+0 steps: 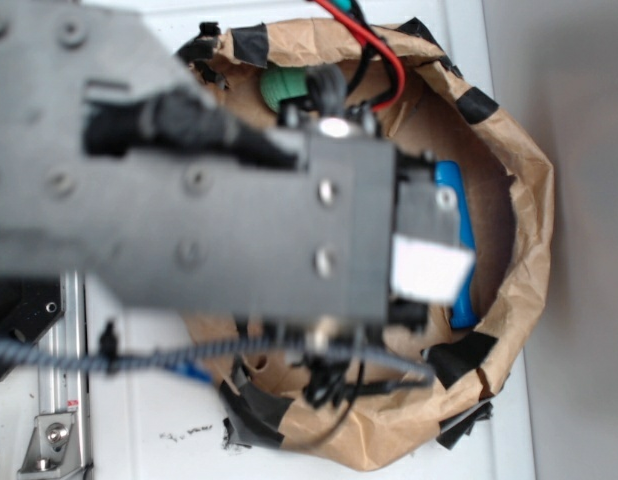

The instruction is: Grab the rock.

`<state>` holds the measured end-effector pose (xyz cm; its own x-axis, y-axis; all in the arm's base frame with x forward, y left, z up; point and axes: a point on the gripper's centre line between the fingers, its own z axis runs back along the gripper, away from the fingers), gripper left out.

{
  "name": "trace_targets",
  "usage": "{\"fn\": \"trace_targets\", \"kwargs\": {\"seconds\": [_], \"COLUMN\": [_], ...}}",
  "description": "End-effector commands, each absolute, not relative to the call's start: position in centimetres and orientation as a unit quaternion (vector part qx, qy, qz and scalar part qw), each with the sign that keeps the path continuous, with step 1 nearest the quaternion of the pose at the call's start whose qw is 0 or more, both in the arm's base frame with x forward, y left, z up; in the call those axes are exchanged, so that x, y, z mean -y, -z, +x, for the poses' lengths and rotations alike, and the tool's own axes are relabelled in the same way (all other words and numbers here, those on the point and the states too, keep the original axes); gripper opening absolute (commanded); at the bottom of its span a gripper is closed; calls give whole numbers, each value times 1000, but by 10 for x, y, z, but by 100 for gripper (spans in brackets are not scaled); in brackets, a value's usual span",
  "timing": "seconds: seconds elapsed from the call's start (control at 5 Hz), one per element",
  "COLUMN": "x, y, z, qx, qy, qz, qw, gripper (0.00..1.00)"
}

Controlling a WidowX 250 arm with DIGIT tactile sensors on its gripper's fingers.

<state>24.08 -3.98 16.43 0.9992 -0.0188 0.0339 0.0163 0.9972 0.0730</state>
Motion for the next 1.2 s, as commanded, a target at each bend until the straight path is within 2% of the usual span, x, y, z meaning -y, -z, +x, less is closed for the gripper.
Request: {"fn": "trace_targets", "kwargs": {"seconds": [0.0,0.2,0.4,0.8,1.0], "x": [46,19,9,4,-2], "y": [-178,-170,-171,-163,-134], "z": [248,250,237,242,240], "qx": [24,34,39,68,39], "qy": [16,0,-6,-29,-44], "qz": [46,46,22,33,18], "qw": [999,998,999,997,998], "gripper": [0,0,0,0,0]}}
